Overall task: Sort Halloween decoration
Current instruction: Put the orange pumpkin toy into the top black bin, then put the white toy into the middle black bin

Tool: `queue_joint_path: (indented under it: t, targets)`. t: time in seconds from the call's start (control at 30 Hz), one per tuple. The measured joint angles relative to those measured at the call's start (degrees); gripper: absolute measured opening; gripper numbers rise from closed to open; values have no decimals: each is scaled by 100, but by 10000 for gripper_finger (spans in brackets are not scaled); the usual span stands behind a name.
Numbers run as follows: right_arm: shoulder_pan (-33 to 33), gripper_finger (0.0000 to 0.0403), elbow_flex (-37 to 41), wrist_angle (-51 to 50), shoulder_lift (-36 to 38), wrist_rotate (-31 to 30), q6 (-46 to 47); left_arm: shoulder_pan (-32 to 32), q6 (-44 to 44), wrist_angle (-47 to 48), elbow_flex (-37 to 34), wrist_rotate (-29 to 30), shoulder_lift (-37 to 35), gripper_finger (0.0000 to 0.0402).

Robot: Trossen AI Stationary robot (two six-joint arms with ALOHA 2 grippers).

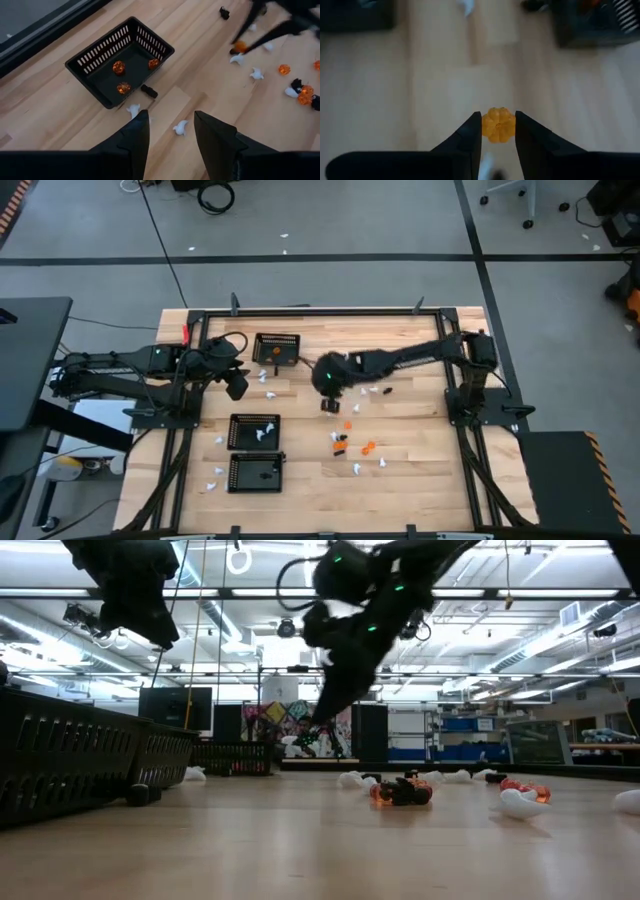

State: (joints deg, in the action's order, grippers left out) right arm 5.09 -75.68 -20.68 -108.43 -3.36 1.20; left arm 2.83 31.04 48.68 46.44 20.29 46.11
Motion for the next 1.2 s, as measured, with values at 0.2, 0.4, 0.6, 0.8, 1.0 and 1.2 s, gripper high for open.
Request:
queue_joint_path:
  t: [0.2, 0.4, 0.6, 0.8, 1.0, 1.2]
  targets:
    - [517, 103, -1469, 10, -931, 348, -143, 0, 119, 81, 0, 1, 2, 162]
    - [868, 103, -2976, -238, -1866, 491, -141, 0, 282, 110, 0, 1, 2, 162]
    - [1145, 103, -4115, -802, -2756, 633, -101, -7, 471, 120, 0, 1, -1, 162]
    - [1236, 118, -4676, -1285, -3120, 667, -99, -7, 641, 136, 0, -2, 2, 162]
    - [1290, 158, -4684, -1262, -3120, 768, -100, -7, 644, 135, 0, -1, 2, 162]
    - [1362, 169, -4684, -1458, -3052, 780, -97, -7, 590, 136, 0, -18, 2, 162]
